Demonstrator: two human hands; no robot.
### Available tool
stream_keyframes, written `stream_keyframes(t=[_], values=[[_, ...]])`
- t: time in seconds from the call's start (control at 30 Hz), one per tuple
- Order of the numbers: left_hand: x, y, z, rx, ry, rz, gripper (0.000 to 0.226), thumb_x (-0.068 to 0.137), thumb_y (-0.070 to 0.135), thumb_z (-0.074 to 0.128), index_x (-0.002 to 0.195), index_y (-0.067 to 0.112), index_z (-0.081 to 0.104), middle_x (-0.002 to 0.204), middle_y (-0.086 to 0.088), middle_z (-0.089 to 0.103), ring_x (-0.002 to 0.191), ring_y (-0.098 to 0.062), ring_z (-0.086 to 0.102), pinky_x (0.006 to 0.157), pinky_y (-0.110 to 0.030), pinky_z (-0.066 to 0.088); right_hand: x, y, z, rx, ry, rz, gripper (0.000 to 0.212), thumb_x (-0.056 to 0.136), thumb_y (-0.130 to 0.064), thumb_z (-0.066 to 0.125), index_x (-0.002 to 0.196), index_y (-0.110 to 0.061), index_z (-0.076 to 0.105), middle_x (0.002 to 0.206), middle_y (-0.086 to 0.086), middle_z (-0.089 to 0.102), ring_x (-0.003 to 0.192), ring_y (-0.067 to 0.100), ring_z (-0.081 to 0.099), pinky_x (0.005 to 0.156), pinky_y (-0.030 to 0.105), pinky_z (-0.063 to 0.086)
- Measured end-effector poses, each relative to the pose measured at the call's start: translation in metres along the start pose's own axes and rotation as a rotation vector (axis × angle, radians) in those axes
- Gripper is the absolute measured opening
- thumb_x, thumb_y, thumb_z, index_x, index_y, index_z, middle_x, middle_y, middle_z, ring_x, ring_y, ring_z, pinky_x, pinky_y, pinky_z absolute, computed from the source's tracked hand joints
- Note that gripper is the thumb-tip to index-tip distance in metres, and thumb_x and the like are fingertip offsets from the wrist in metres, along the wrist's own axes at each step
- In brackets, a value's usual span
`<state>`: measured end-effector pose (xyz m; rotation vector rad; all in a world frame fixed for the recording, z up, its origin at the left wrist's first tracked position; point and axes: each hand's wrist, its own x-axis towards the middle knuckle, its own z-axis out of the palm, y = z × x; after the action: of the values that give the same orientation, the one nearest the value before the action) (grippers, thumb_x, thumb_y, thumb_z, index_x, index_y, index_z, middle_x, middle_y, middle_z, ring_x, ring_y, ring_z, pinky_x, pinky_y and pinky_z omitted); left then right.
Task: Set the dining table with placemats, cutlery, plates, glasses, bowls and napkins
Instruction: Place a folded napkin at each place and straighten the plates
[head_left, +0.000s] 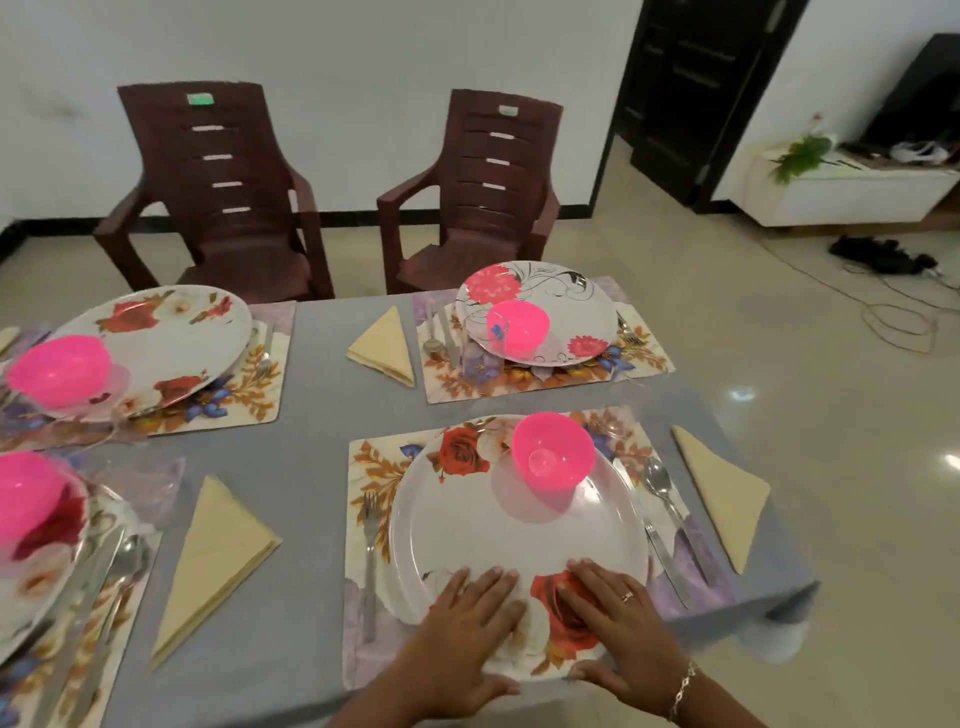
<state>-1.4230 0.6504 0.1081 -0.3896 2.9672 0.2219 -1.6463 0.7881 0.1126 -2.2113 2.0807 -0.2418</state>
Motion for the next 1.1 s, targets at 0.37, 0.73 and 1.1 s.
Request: stream_keyframes(t=[0.37, 0.73, 1.1], values=[[-0.005, 0.016, -0.004, 0.004, 0.075, -0.137, 0.068, 0.075, 0.071, 0.038, 0.132, 0.033, 0.040, 0.138, 0.008, 0.052, 0.124, -0.011, 0.052, 0.103, -0.034, 0.040, 0.010, 0.007, 0.000, -0.003, 0.083, -0.036, 0.069, 0.087, -0.071, 0.021, 0.125, -0.021, 0.050, 0.134, 0.007, 0.050, 0.123, 0.021, 0.040, 0.094, 0.033, 0.030], [-0.002, 0.021, -0.013, -0.301, 0.108, -0.263, 0.070, 0.081, 0.059, 0.036, 0.144, 0.030, 0.029, 0.154, 0.002, 0.020, 0.142, -0.022, 0.008, 0.109, -0.043, -0.003, 0.019, 0.020, -0.004, -0.034, 0.062, -0.097, 0.066, 0.089, -0.068, 0.016, 0.123, -0.023, 0.050, 0.130, 0.008, 0.056, 0.121, 0.021, 0.041, 0.087, 0.039, 0.049], [0.006, 0.026, -0.028, -0.343, -0.034, -0.381, 0.064, 0.091, 0.040, 0.054, 0.146, 0.035, 0.022, 0.158, 0.009, 0.002, 0.146, -0.012, -0.003, 0.116, -0.035, -0.005, 0.023, 0.027, -0.007, -0.015, 0.023, -0.134, 0.063, 0.090, -0.066, 0.012, 0.120, -0.026, 0.051, 0.126, 0.006, 0.059, 0.111, 0.023, 0.060, 0.082, 0.035, 0.053]])
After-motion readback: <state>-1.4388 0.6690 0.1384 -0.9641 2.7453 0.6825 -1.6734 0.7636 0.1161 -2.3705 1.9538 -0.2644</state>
